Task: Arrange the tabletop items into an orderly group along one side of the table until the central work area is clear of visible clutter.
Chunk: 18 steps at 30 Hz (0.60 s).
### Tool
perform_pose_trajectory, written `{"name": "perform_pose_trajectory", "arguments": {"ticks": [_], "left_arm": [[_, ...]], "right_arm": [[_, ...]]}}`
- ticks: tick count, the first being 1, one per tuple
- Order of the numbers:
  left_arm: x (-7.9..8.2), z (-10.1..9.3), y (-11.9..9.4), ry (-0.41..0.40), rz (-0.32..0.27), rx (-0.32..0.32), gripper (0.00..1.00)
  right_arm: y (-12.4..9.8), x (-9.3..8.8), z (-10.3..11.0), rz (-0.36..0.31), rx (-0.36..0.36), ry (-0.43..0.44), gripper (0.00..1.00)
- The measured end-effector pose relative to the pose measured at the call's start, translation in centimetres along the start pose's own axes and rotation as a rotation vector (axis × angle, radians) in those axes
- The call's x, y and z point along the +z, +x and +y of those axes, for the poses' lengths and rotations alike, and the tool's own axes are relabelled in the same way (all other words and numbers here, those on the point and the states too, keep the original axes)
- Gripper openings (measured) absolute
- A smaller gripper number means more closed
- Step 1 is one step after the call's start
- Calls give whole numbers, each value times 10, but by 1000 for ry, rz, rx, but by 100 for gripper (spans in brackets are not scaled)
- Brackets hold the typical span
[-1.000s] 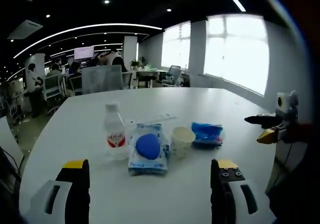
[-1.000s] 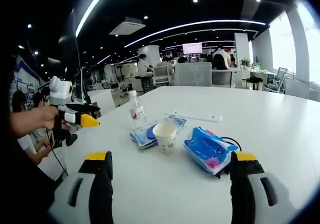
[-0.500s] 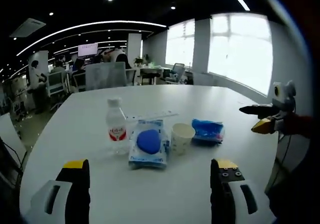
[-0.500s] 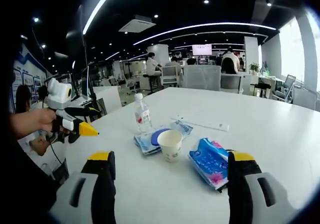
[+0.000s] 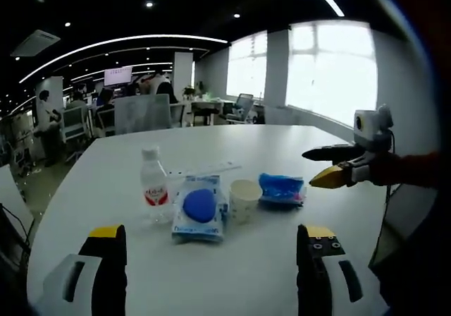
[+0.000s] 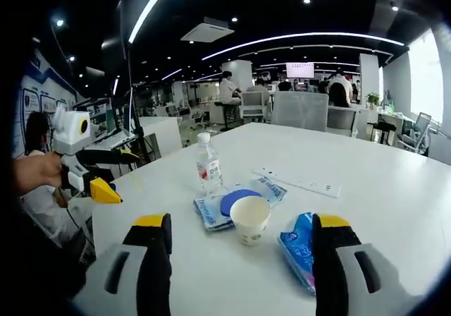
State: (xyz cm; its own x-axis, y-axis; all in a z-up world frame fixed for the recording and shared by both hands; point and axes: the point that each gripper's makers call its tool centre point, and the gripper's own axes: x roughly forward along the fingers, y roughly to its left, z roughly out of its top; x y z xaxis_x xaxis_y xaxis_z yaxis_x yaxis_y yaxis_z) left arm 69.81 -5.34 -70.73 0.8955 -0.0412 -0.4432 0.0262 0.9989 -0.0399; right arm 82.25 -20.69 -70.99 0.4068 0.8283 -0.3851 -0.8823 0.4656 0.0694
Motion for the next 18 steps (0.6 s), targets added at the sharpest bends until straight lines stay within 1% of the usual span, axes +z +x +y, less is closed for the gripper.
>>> {"name": "perform_pose_trajectory", "arguments": {"ticks": [3, 5, 7, 8, 9, 12, 13, 14, 16, 18], "left_arm": [[0, -1, -2, -2, -9, -12, 99], [-1, -2, -4, 4, -14, -18, 99], [-4, -1, -4, 7, -6, -14, 99], [-5, -1, -5, 10, -1, -9, 99], [-8, 2, -5, 7, 2, -5, 99], [-9, 2, -5, 3, 6, -2, 99], [-8, 2, -6, -1, 6, 1, 99], [-8, 2, -7, -4, 3, 0, 99], [-7, 2, -8, -11, -6, -2, 99], [-7, 2, -9, -11, -17, -8, 99]], "right_arm": [[10, 1, -3, 4, -4, 11, 71], [17, 4, -5, -3, -18, 33, 68], [23, 5, -10, -12, -40, 64, 62], [27, 5, -16, -14, -54, 67, 57], [30, 5, -19, -15, -69, 70, 54], [39, 6, -27, -22, -106, 100, 52], [41, 5, -29, -19, -109, 106, 51], [44, 0, -29, 2, -115, 139, 48], [50, -6, -33, 20, -119, 183, 44], [56, -11, -36, 36, -140, 175, 41]]}}
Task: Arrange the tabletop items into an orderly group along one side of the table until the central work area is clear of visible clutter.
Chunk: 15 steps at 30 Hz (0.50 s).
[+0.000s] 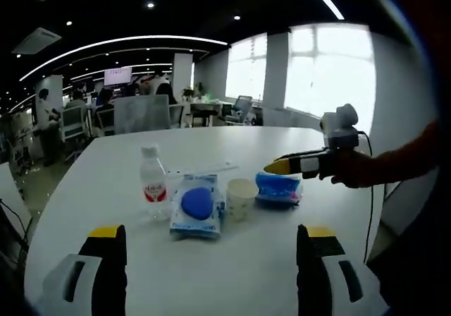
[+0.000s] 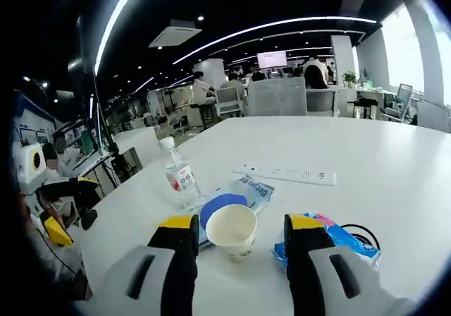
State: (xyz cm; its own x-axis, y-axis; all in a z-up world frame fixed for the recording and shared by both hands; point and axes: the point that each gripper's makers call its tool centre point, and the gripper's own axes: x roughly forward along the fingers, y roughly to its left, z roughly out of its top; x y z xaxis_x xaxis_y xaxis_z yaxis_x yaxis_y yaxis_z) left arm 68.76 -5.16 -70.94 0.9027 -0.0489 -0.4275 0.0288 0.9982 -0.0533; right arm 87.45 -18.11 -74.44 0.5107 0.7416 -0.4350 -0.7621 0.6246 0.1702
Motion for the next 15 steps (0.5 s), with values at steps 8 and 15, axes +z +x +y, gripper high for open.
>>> {"name": "perform_pose_trajectory", "arguments": {"ticks": [8, 15], "left_arm": [[1, -1, -2, 8, -23, -18, 98], [2, 2, -5, -1, -27, -16, 94]], "right_arm": [[17, -21, -5, 72, -35, 45, 33], [28, -28, -2, 87, -45, 56, 23]]}}
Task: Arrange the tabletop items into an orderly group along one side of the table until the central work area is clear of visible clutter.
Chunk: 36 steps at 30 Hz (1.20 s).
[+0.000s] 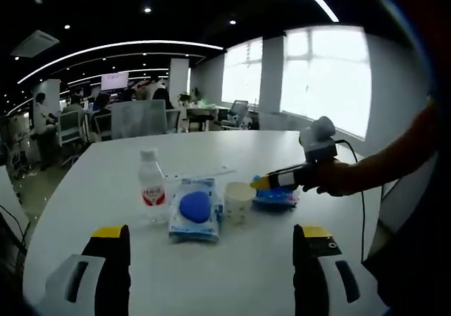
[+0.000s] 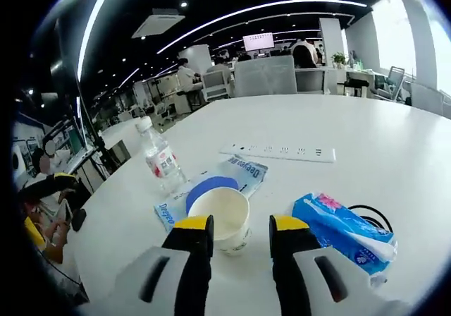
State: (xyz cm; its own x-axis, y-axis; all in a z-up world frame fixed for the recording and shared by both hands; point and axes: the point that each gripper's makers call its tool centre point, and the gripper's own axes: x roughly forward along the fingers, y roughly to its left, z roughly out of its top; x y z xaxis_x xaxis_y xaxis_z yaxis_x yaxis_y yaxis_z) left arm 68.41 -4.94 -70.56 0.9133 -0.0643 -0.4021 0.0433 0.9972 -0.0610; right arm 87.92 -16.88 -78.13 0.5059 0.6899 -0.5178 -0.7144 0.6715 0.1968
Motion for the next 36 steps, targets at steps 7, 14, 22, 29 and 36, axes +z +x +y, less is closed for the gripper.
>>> {"name": "perform_pose_trajectory", "arguments": {"ticks": [7, 14, 22, 29, 36], "left_arm": [[0, 7, -1, -11, -4, 7, 94], [0, 11, -1, -3, -4, 8, 94], [2, 12, -1, 3, -7, 12, 92], [3, 13, -2, 8, -15, 12, 92], [1, 13, -4, 24, -12, 7, 92]], "right_arm": [[11, -5, -1, 17, -11, 37, 21], [19, -7, 1, 32, -5, 109, 12], [17, -13, 0, 50, -34, 129, 0], [14, -16, 0, 56, -36, 131, 0], [8, -10, 2, 38, -31, 128, 0]]}}
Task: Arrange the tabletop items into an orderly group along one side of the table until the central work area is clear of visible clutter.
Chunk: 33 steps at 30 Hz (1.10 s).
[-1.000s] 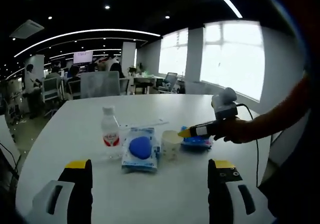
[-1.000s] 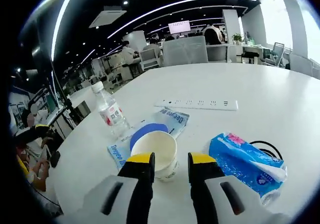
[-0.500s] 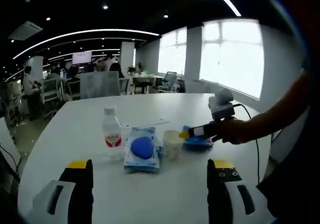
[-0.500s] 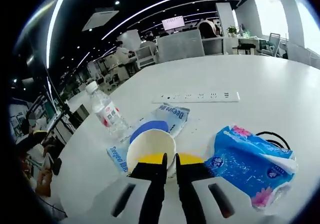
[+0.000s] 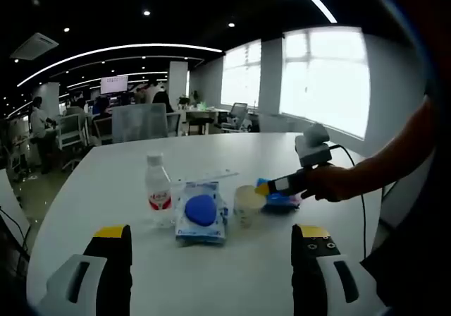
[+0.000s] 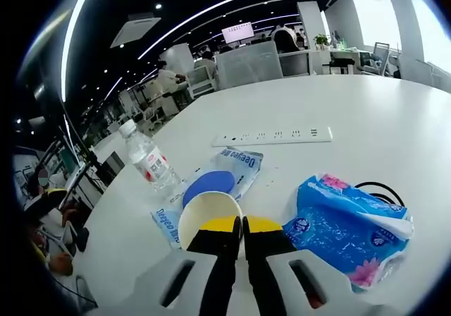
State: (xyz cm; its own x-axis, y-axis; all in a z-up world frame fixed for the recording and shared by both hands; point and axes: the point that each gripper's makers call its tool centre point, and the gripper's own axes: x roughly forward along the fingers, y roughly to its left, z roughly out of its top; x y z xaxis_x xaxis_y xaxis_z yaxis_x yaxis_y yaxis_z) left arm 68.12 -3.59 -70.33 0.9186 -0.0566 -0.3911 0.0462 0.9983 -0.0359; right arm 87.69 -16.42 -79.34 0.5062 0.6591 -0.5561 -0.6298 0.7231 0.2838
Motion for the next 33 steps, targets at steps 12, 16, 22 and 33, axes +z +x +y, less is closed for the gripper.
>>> {"name": "perform_pose_trajectory", "arguments": {"ticks": [12, 16, 22, 33], "left_arm": [[9, -6, -8, -3, -20, 8, 93], [11, -8, -12, -4, -26, 8, 93], [16, -10, -20, -3, -36, 8, 93], [16, -9, -27, 1, -18, -24, 95]], "right_arm": [[-8, 13, 33, -30, 68, -21, 0], [-9, 14, 49, -29, 101, -32, 0], [-9, 17, 78, -27, 151, -68, 0], [-5, 11, 129, 17, 240, -112, 0]]}}
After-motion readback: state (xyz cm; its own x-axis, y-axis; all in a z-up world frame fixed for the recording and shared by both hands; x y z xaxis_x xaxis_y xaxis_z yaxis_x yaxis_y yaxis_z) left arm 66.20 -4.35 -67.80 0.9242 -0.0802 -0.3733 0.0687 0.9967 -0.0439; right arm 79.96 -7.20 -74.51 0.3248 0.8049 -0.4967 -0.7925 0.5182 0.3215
